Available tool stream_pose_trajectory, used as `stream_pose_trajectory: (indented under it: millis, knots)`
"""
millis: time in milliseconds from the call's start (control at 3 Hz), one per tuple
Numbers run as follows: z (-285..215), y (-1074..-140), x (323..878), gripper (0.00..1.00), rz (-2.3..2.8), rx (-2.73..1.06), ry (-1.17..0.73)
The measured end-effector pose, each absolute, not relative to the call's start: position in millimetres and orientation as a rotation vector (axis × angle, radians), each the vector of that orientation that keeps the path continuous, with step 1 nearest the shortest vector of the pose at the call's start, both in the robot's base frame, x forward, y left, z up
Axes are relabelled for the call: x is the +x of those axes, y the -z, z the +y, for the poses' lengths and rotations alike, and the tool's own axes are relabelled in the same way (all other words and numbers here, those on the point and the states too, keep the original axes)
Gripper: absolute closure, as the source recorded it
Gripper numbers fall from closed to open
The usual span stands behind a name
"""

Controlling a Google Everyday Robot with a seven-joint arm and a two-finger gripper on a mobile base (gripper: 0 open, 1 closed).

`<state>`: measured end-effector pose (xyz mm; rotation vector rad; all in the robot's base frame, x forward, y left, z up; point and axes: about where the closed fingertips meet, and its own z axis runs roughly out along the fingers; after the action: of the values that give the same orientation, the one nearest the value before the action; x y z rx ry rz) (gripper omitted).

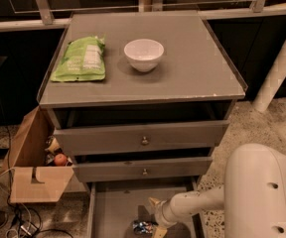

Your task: Pick redbull can from bottom drawer and place on counter

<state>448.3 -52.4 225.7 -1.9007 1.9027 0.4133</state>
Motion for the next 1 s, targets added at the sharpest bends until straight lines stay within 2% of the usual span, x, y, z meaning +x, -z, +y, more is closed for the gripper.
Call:
stream_pose_trajectory:
  millis: [1000]
  knots:
    - [-45,-179,474,0.00,1.875,-1.884,-0.460]
